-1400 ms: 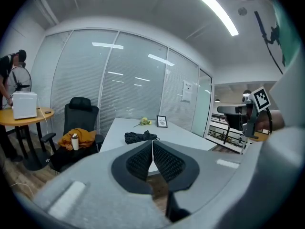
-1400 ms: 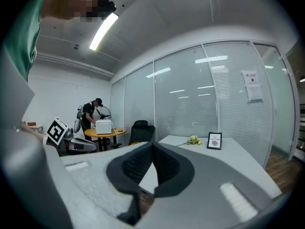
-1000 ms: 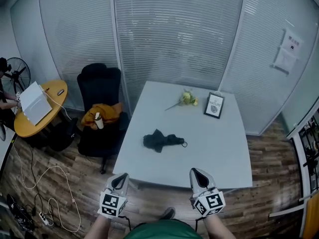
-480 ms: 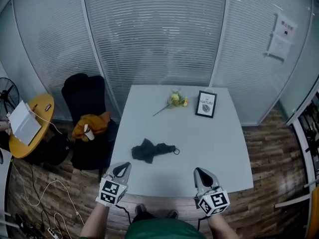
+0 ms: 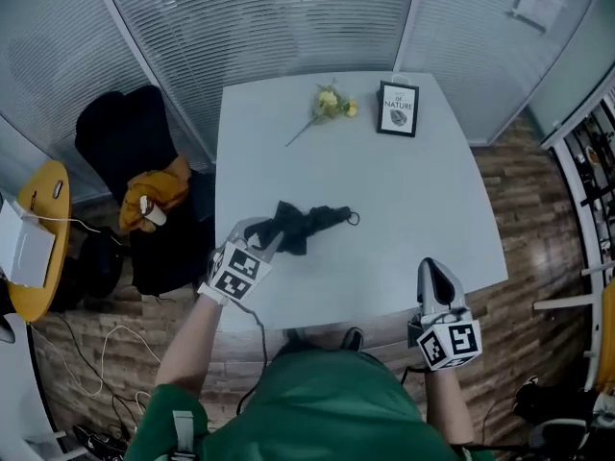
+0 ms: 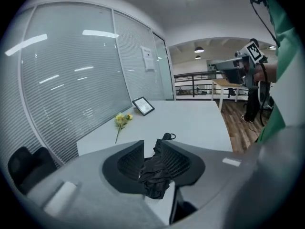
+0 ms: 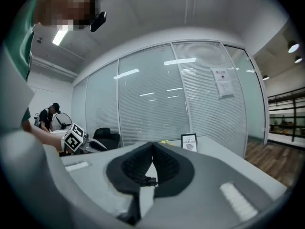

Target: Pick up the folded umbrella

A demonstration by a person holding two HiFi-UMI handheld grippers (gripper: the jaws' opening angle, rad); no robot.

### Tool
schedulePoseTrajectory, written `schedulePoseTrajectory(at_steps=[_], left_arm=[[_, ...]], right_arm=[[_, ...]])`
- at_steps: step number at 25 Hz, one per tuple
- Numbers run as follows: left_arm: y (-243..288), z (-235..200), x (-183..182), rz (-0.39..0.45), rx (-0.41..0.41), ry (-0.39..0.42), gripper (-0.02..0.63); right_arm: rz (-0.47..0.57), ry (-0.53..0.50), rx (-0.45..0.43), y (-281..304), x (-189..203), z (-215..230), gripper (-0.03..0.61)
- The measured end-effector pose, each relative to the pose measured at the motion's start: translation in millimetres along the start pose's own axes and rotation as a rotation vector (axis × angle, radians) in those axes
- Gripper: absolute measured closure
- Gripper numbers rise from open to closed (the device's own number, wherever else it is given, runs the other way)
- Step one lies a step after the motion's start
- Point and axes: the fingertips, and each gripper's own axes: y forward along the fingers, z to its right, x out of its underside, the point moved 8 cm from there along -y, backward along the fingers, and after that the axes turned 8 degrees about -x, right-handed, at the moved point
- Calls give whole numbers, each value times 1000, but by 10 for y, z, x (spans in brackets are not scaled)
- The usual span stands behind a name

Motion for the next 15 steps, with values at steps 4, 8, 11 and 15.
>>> schedulePoseTrajectory(at_steps=[4,8,11,15], left_arm=[[390,-57,159,-72,149,112,434],[868,42,220,-146,266,230,379],[1245,166,284,-206,331,297,370],[1667,362,440,-321,417,337,366]], right_arm=[[-13,10,84,24,108,-204,576],[-17,20,159,20,175,-364,577],[-21,15,204,-15,201,-450,576],[-22,12,272,-137,218,-501,577]])
